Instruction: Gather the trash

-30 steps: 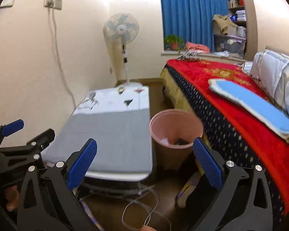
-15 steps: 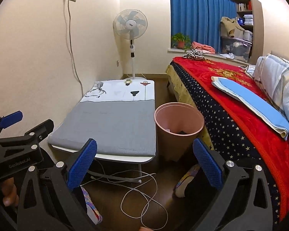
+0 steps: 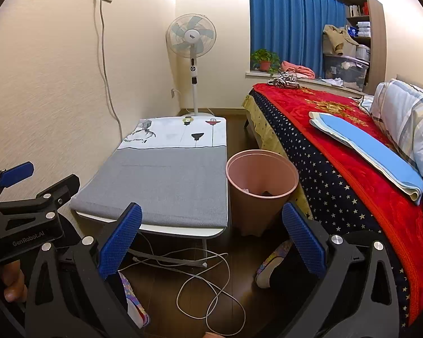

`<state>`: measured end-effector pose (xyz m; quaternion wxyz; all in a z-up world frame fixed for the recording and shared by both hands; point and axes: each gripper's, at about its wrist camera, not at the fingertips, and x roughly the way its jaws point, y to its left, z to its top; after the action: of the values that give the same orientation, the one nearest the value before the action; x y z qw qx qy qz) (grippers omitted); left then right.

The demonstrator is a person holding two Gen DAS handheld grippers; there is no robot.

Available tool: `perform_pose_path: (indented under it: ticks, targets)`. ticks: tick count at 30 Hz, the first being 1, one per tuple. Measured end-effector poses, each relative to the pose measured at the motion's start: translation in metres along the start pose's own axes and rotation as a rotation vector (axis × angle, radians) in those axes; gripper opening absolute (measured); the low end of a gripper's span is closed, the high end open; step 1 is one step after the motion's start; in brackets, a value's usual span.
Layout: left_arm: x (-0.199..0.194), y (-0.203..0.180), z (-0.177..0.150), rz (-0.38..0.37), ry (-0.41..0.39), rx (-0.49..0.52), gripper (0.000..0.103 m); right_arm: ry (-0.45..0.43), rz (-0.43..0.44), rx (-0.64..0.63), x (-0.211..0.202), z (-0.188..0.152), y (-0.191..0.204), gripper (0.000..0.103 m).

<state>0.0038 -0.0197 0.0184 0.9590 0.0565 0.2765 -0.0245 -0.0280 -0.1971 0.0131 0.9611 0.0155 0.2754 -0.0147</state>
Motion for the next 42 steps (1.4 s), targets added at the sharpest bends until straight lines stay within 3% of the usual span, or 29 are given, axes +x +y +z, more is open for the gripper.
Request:
perform_pose_path:
  ticks: [42]
  targets:
    - [0.0074,-0.0006,-0.0014,0.0,0.041,-0.016,0.094,0.01,0.001,-0.005,0.0037,0.0006,0.0012,0.098]
